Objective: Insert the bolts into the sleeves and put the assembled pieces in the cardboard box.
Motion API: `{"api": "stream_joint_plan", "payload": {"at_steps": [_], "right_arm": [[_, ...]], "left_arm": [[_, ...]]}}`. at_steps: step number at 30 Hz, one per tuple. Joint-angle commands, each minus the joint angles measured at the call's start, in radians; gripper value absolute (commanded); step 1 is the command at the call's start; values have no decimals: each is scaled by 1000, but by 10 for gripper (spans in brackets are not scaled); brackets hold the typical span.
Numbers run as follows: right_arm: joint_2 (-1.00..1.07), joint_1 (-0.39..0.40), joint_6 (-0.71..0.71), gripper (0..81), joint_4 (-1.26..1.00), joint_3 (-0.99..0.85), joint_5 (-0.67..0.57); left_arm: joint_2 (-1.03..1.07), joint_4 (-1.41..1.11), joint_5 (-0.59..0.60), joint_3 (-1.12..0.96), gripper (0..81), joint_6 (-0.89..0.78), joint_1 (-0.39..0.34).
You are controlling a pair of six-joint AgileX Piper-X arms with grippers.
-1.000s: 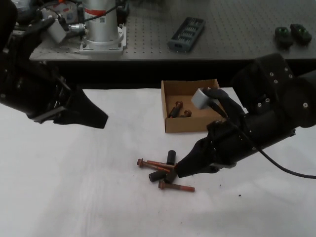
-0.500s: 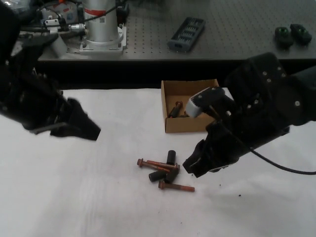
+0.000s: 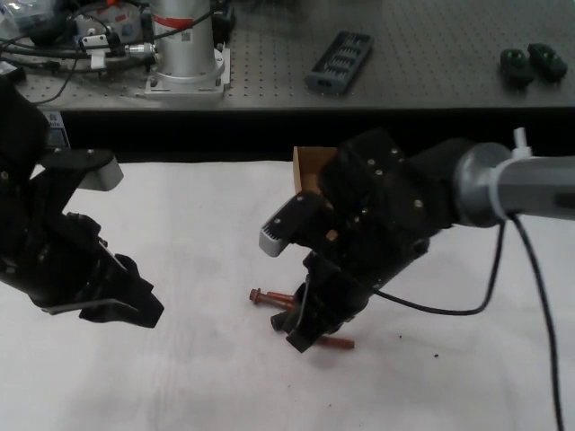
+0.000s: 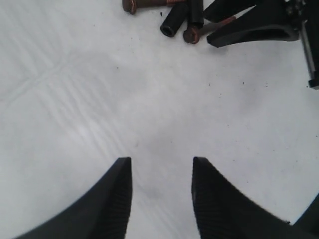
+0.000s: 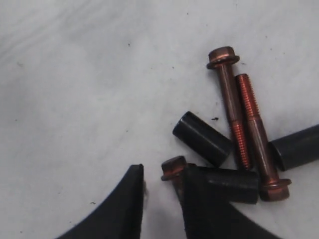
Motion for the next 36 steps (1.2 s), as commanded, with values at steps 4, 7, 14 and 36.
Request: {"api": "stream_joint_plan", "payload": {"at_steps": [4, 7, 14, 36], "right_arm": [[53, 0, -43, 203, 42, -45, 16], [52, 0, -71, 203, 64, -45, 25], [72, -3, -97, 203, 86, -43, 36], [128, -49, -188, 203, 200, -43, 104]], "left_arm": [[-15, -19, -13, -3, 293, -2, 4], [-15, -19, -13, -3, 293, -2, 4], [-15, -28, -13, -3, 293, -2, 4], [-112, -43, -13, -3, 293, -34, 4]]}}
